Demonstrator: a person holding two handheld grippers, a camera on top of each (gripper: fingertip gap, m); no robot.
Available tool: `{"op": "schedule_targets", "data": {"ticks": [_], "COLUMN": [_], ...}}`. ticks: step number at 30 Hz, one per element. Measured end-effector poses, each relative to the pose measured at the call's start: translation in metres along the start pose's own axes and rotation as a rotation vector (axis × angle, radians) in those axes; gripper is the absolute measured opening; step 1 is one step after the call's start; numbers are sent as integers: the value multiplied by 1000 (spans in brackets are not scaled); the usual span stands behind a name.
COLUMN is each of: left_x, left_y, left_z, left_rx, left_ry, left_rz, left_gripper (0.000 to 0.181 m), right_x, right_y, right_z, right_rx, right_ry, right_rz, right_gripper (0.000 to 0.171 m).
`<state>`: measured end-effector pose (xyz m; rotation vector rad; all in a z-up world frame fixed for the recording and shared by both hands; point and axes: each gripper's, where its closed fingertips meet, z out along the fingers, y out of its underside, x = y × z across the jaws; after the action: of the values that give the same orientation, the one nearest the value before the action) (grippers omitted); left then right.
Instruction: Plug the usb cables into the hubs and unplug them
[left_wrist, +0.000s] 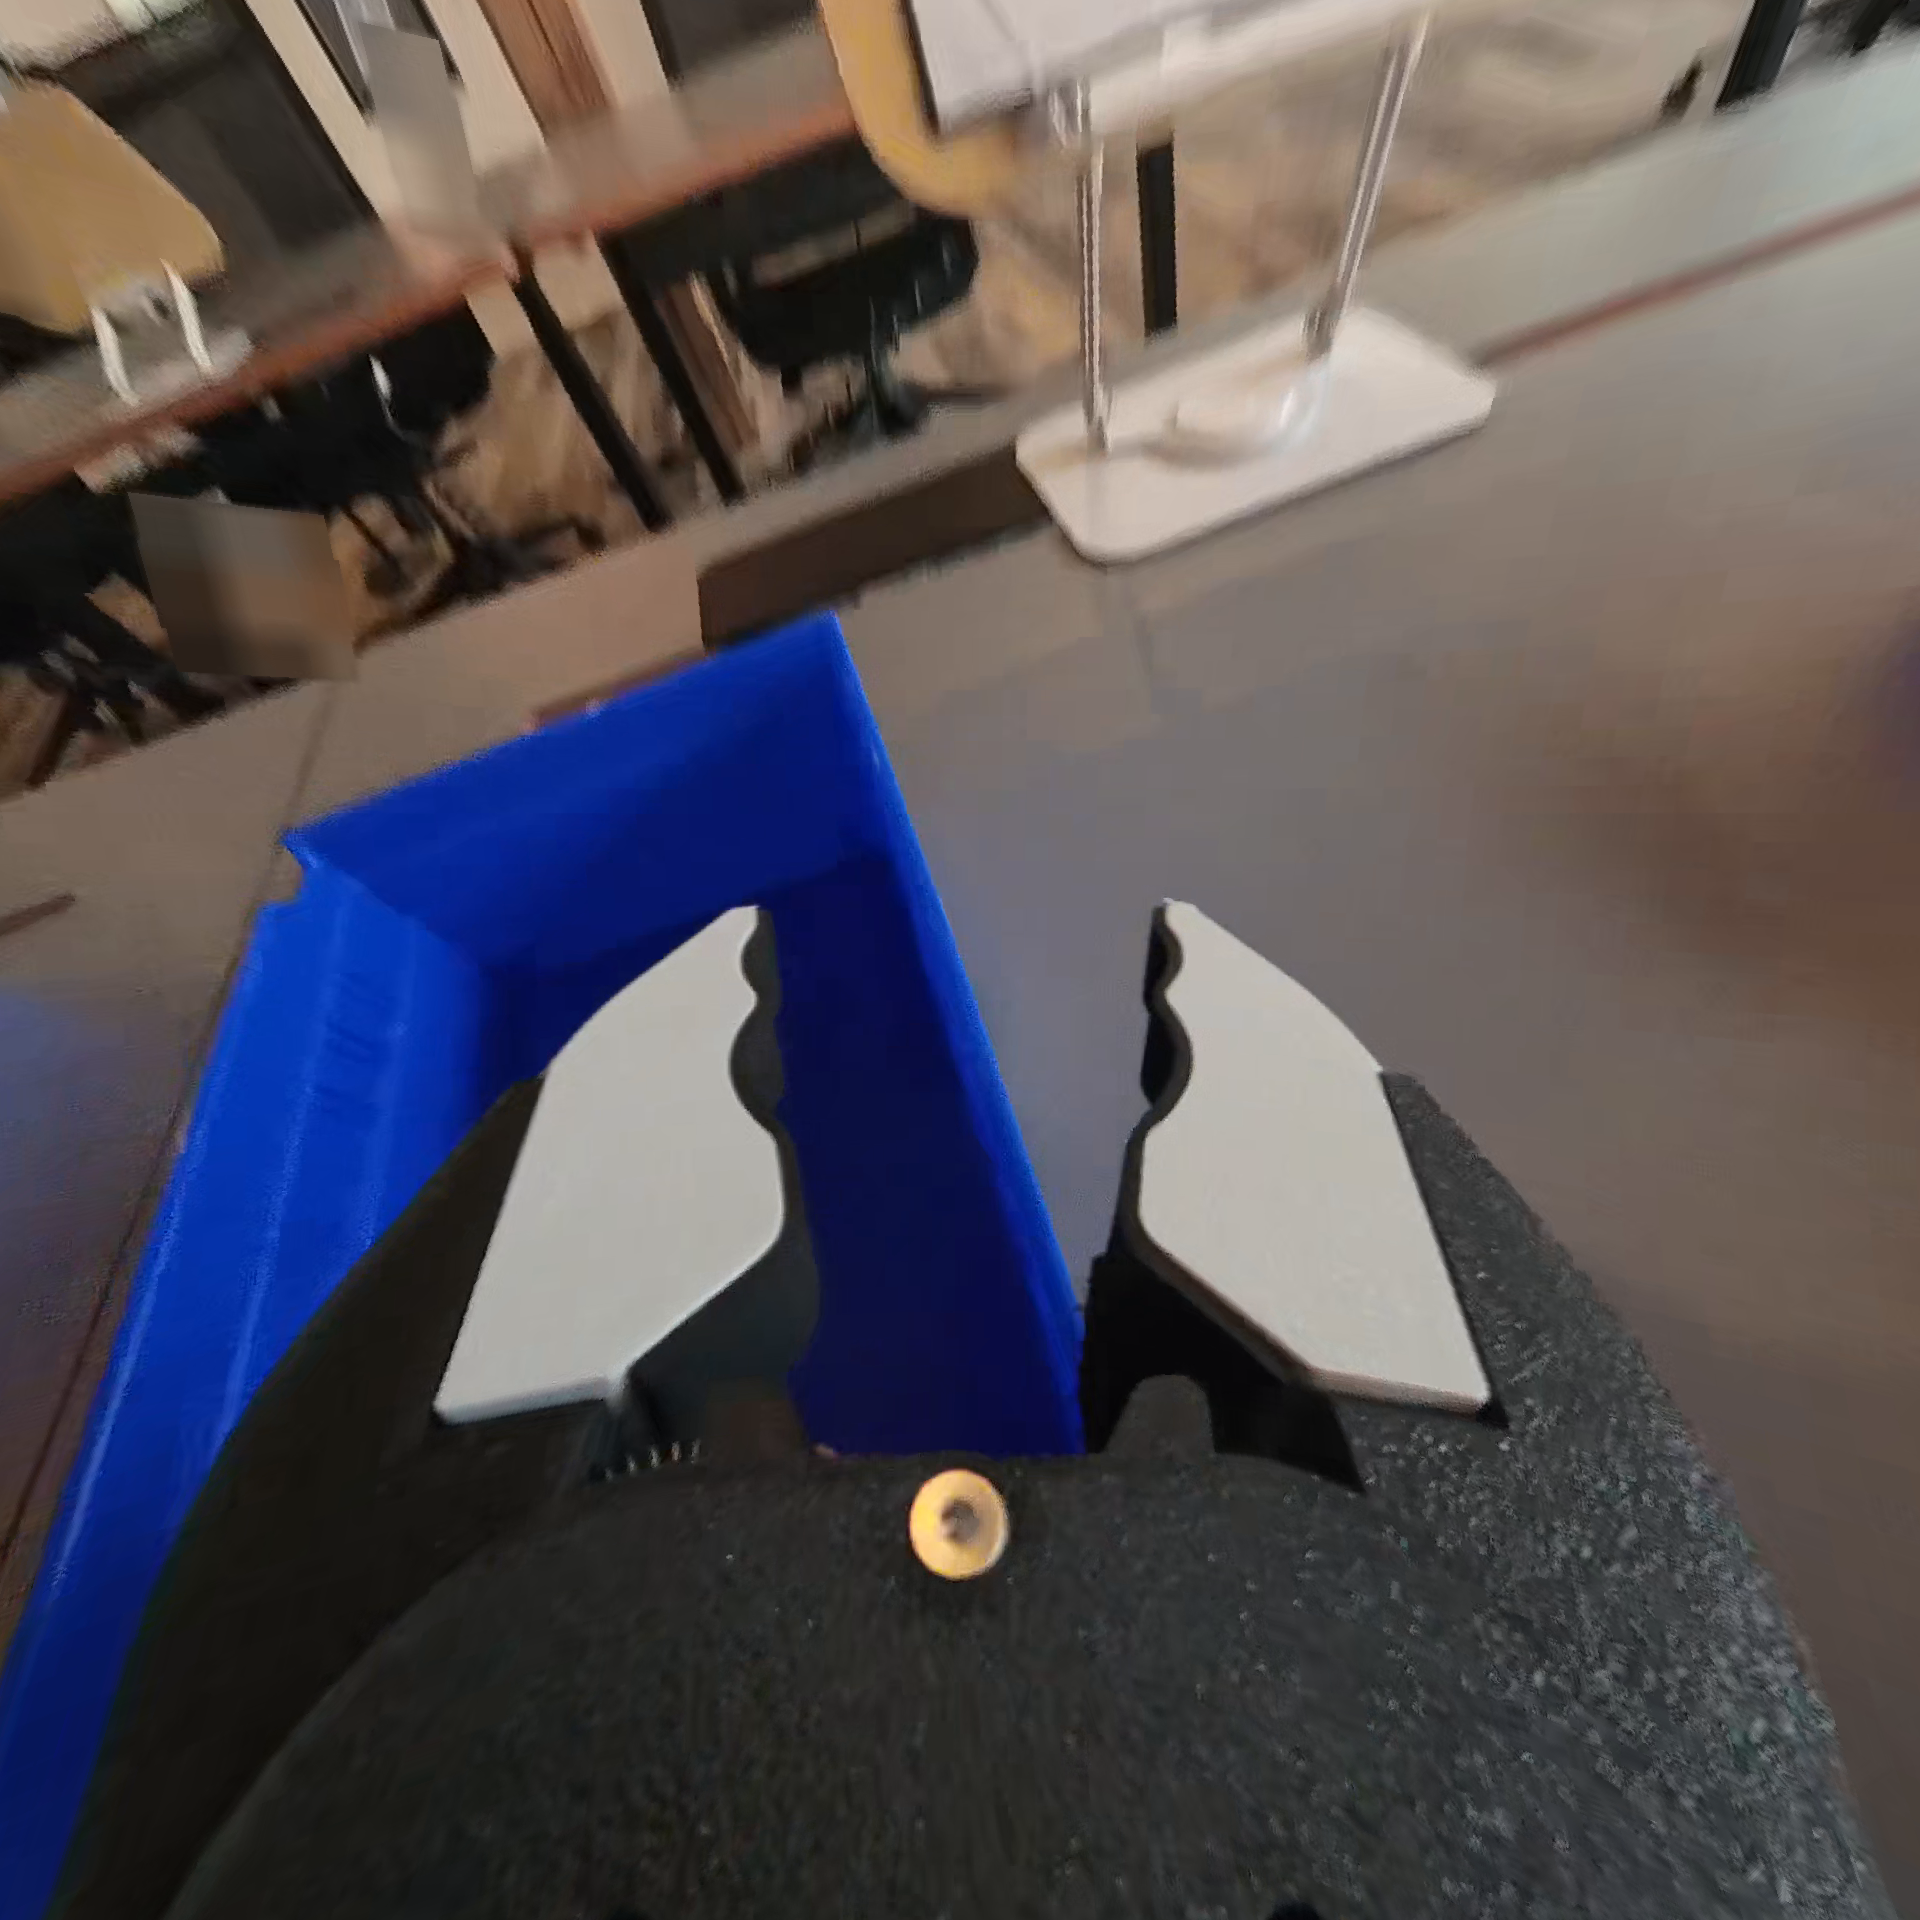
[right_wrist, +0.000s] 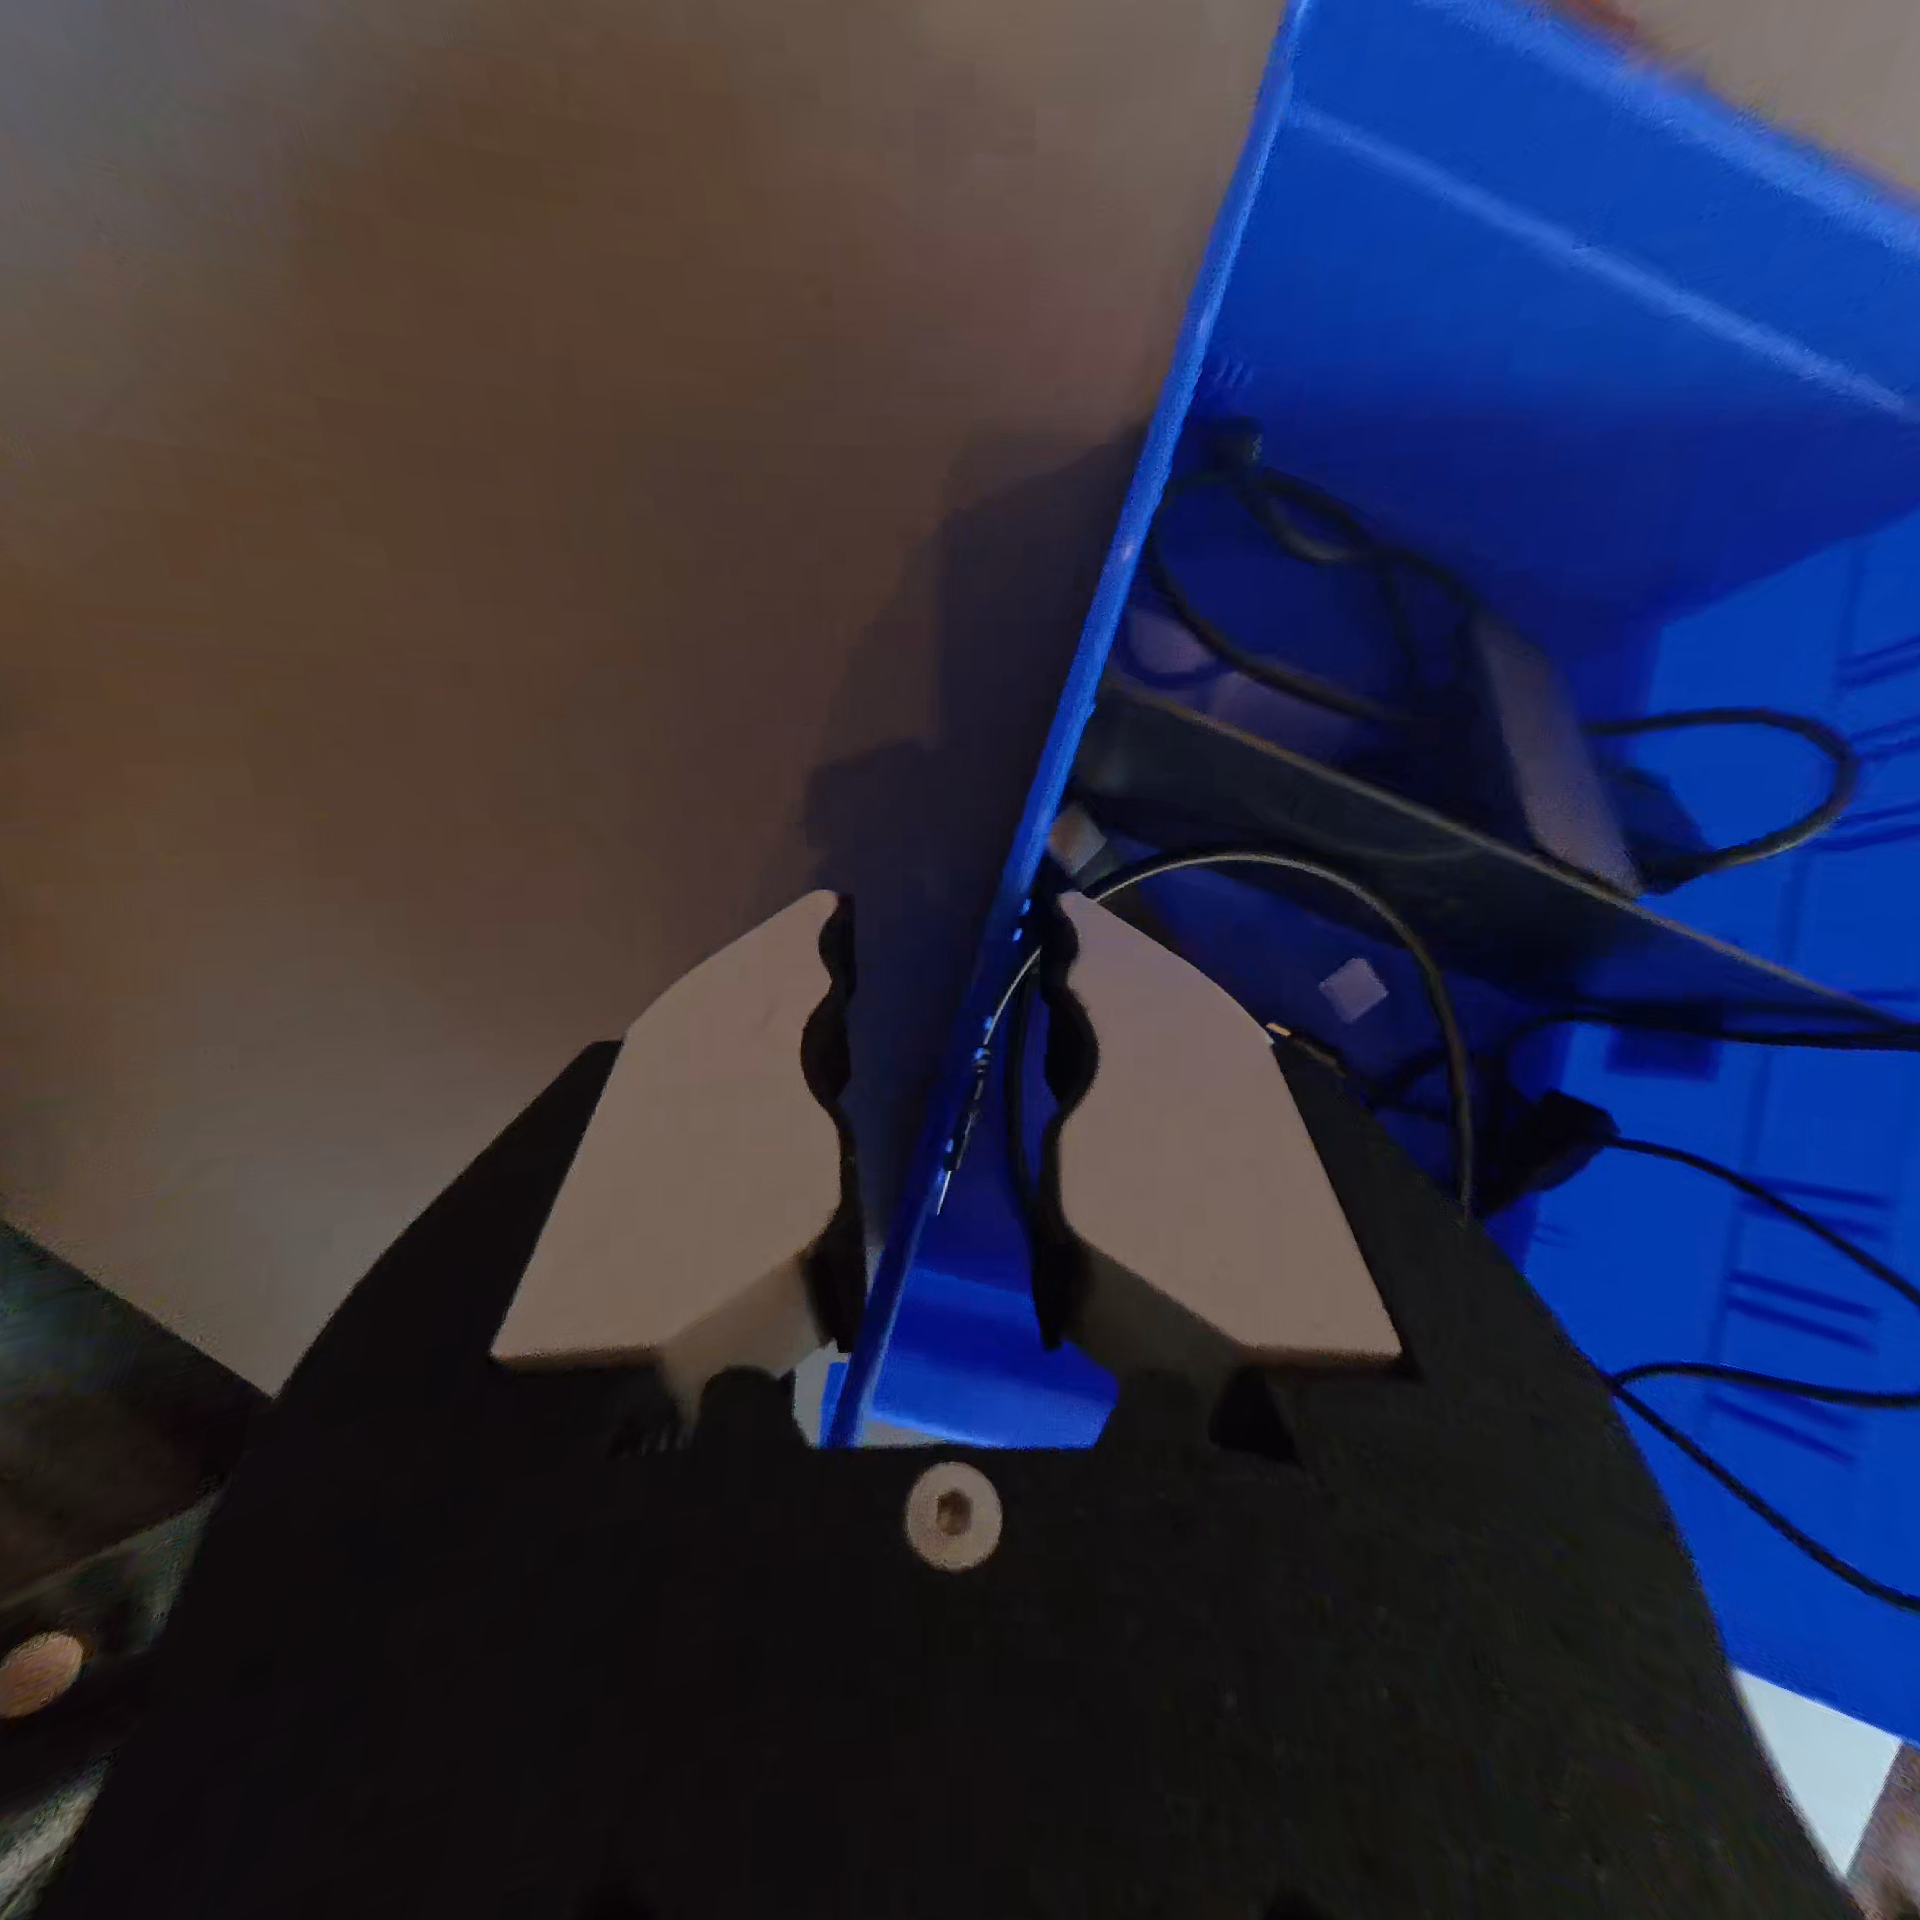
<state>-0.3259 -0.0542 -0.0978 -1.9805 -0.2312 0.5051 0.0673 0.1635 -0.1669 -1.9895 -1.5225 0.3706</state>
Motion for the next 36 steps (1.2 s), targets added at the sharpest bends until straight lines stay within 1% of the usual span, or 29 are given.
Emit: {"op": "schedule_targets", "data": {"ticks": [1, 2, 4, 5, 7, 8, 9, 10, 12, 14, 15, 18, 21, 24, 27, 29, 31, 33, 34, 36], "left_x": [-2, -2, 1, 4, 6, 7, 8, 8, 8, 4, 4, 1, 2, 4, 4, 5, 5, 4, 5, 4], "left_y": [-12, -25, -47, -58, -73, -79, -84, -86, -88, -87, -85, -81, -83, -82, -80, -81, -81, -82, -84, -90], "left_z": [-7, -14, -31, -39, -55, -62, -68, -72, -76, -76, -76, -74, -75, -74, -72, -73, -74, -76, -77, -82], "left_rx": [63, 134, 265, 327, 428, 470, 505, 523, 523, 513, 502, 471, 480, 480, 469, 476, 471, 487, 506, 555], "left_ry": [-4, -1, 36, 71, 114, 129, 145, 156, 153, 117, 100, 55, 62, 79, 76, 79, 81, 91, 104, 135], "left_rz": [-13, -26, -71, -88, -127, -138, -144, -150, -147, -119, -97, -54, -44, -51, -40, -32, -32, -33, -45, -88], "left_gripper": [74, 84, 89, 88, 81, 76, 73, 71, 71, 70, 68, 68, 67, 65, 65, 63, 63, 64, 67, 79], "right_x": [1, 3, 6, 10, 17, 14, 6, -2, -4, -15, -23, -31, -47, -72, -88, -91, -78, -43, -19, 23], "right_y": [-5, -8, -8, -6, 3, 10, 19, 30, 44, 50, 55, 58, 51, 37, 20, 13, 6, -2, -4, -2], "right_z": [-6, -14, -32, -41, -59, -64, -66, -67, -62, -54, -50, -45, -43, -36, -26, -24, -29, -39, -46, -60], "right_rx": [30, 52, 83, 95, 100, 98, 84, 53, -23, -87, -135, -205, -205, -177, -128, -92, -32, 44, 74, 120], "right_ry": [12, 24, 40, 54, 70, 34, -35, -96, -112, -167, -208, -186, -223, -264, -288, -300, -255, -115, -24, 124], "right_rz": [4, 4, -29, -53, -105, -147, -182, -204, -219, -204, -209, -258, -294, -388, -429, -439, -433, -361, -301, -181], "right_gripper": [38, 40, 40, 35, 19, 16, 17, 24, 36, 34, 28, 26, 26, 35, 35, 31, 33, 37, 40, 41]}}
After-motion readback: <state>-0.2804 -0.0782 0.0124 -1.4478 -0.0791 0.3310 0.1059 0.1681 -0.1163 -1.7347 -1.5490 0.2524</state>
